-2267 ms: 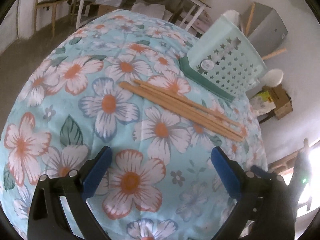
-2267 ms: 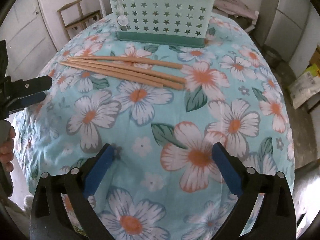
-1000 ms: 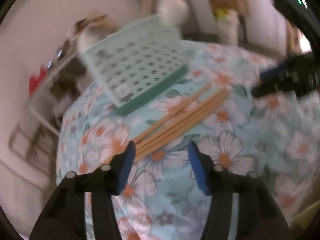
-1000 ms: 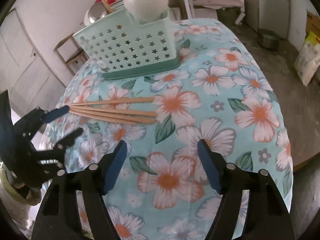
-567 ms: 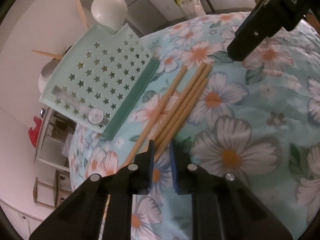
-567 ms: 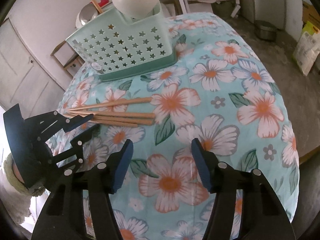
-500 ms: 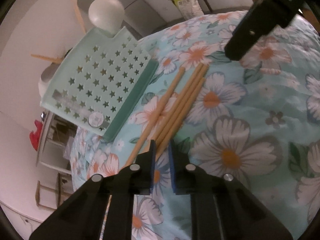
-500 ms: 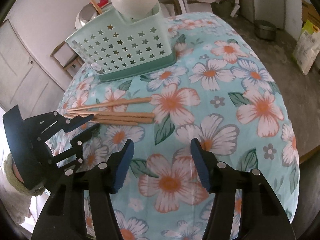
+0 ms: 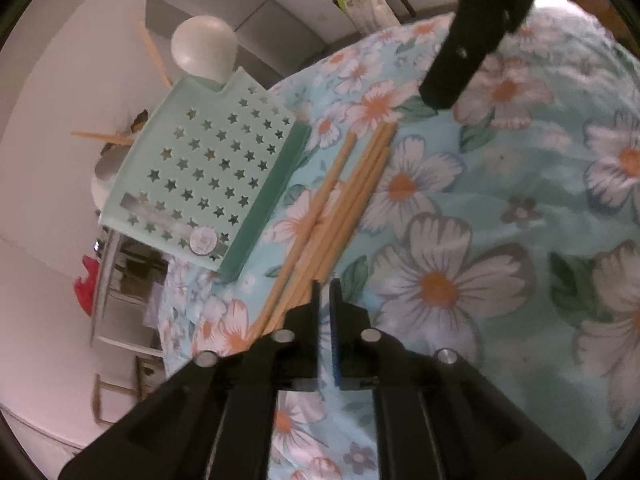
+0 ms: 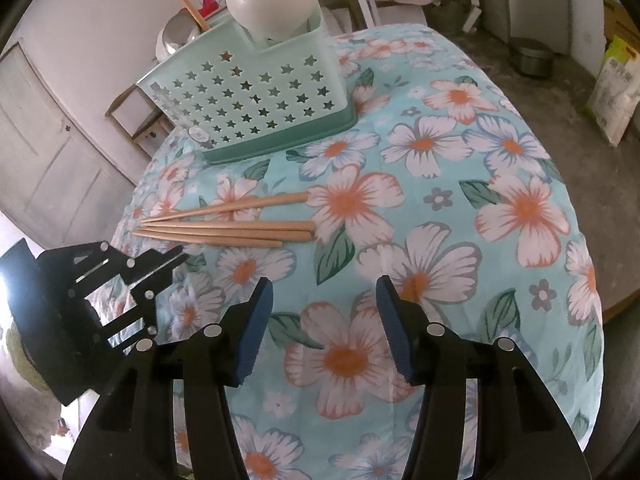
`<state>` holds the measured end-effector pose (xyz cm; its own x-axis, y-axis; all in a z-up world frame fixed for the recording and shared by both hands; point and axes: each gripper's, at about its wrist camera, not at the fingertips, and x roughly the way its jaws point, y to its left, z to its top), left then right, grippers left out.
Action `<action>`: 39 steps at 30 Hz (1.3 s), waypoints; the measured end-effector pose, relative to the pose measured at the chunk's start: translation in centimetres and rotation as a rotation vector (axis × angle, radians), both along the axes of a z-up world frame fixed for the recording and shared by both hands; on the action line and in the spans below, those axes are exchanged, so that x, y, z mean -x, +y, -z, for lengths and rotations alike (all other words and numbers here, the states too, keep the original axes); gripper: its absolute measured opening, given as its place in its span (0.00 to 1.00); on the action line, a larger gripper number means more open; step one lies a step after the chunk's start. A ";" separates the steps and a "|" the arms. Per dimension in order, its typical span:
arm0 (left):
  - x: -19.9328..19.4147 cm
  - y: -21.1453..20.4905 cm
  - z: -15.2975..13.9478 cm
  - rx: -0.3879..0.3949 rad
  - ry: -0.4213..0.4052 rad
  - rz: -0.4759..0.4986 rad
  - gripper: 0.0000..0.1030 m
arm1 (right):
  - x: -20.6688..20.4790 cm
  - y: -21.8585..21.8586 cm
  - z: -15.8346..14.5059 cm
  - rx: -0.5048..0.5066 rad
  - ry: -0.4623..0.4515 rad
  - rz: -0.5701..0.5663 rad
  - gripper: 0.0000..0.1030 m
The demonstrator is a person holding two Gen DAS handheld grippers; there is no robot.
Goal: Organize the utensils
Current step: 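Lift the chopstick with the left tool while the right tool moves over the remaining chopsticks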
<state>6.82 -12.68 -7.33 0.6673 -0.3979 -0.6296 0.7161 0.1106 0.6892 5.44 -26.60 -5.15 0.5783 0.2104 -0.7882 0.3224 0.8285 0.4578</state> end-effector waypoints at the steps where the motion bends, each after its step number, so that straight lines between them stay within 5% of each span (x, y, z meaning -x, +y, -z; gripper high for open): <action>1: -0.1 -0.1 0.1 -0.006 0.000 0.002 0.14 | 0.0 0.0 0.0 0.000 0.000 0.001 0.49; 11: -1.2 -1.5 1.0 -0.040 -0.032 0.056 0.11 | -0.2 -0.2 -0.2 0.001 0.005 0.013 0.49; 19: 1.5 -0.6 -0.2 -0.082 -0.010 0.101 0.06 | 0.1 -0.8 -0.4 -0.001 -0.002 0.026 0.49; 23: 1.3 0.2 -2.0 -0.039 0.200 0.014 0.06 | 0.4 -0.9 -0.6 -0.006 -0.010 0.031 0.49; 28: -1.1 1.6 -3.2 0.076 0.612 -0.185 0.06 | 0.5 -0.8 -0.6 -0.020 -0.012 0.028 0.49; 33: -3.8 2.4 -3.2 0.186 0.874 -0.309 0.09 | 0.5 -0.5 -0.8 -0.023 -0.014 0.022 0.49; 39: -4.9 1.1 -2.6 0.235 0.957 -0.341 0.10 | 0.5 -0.4 -1.0 -0.016 -0.014 0.026 0.49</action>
